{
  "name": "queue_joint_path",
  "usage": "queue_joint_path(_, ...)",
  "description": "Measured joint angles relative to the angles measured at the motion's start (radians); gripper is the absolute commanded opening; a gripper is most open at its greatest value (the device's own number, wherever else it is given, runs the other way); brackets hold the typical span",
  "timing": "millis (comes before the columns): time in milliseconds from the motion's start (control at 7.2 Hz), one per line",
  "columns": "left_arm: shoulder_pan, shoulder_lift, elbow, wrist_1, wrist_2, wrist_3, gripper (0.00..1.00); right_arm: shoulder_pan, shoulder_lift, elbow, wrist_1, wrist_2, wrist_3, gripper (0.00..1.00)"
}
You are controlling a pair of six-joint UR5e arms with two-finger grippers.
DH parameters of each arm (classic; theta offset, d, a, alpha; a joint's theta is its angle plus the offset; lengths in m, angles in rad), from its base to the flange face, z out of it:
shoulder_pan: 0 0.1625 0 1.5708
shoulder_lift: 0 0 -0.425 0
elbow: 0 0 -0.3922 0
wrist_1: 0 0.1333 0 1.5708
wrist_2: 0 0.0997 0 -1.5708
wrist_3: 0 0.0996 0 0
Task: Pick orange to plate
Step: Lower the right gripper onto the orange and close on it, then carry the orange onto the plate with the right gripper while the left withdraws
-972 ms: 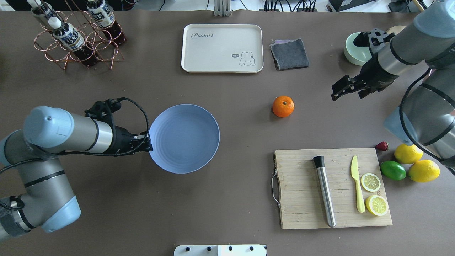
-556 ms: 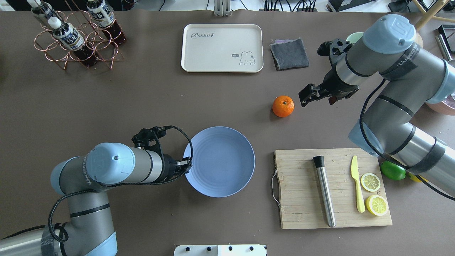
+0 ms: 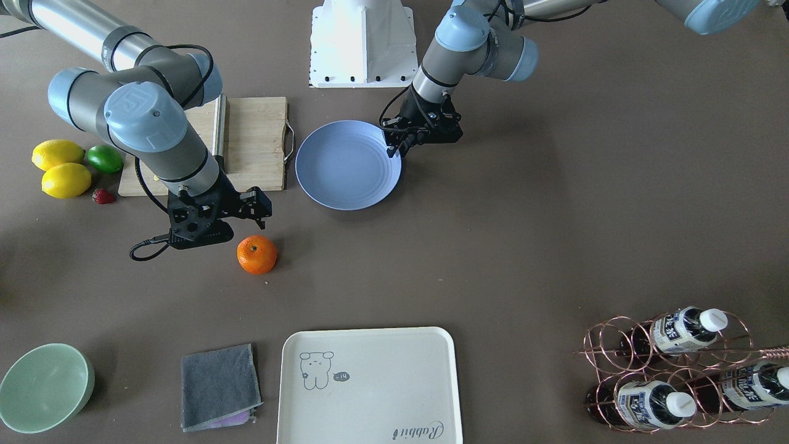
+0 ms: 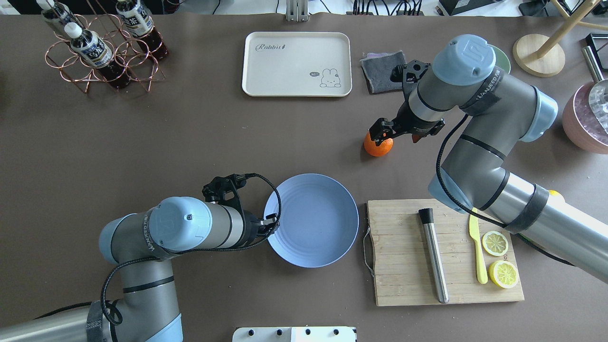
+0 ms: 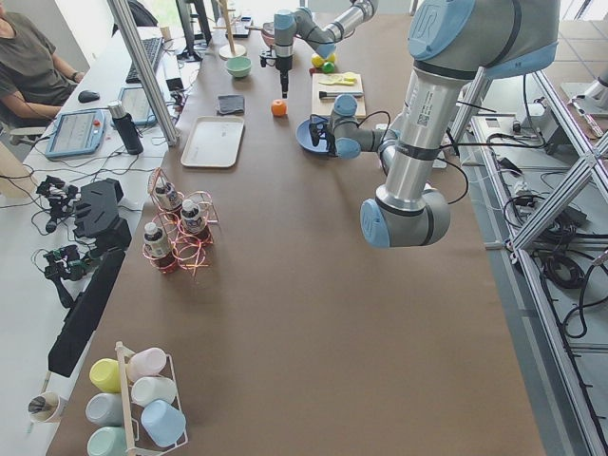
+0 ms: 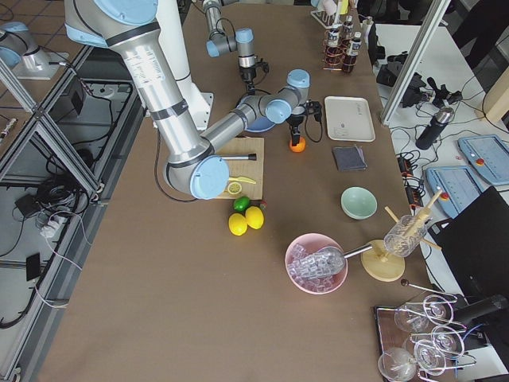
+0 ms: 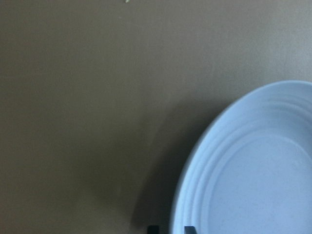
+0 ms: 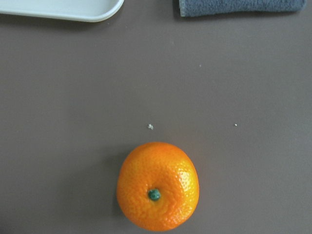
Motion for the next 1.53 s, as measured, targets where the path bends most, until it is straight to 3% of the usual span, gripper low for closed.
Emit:
queue_joint_path(417,0.000,-0.001,0.000,0.001,0.000,0.000,0.97,-0.020,0.053,-0.116,0.079,-0.027,0.029,1.00)
queue_joint_path(556,-0.001,-0.001,-0.001,0.002,0.000,0.000,0.97,-0.025,0.062,-0.131,0.083,-0.039,0.032,0.95)
queue_joint_path(694,-0.002,-0.001,-0.002,0.002,0.000,0.000,0.97,-0.028,0.064,-0.141,0.083,-0.045,0.034,0.79)
queue_joint_path(972,-0.004,-0.001,-0.004,0.002,0.000,0.000,0.97,-0.031,0.064,-0.150,0.084,-0.049,0.046,0.00)
queue_joint_path(1250,-0.015,0.002,-0.023,0.004,-0.002,0.001,0.97,-0.033,0.080,-0.143,0.082,-0.047,0.073,0.00)
queue_joint_path(1528,-0.082,0.023,-0.079,0.059,-0.036,0.032,0.97,-0.064,0.092,-0.050,0.049,-0.047,0.182,0.00)
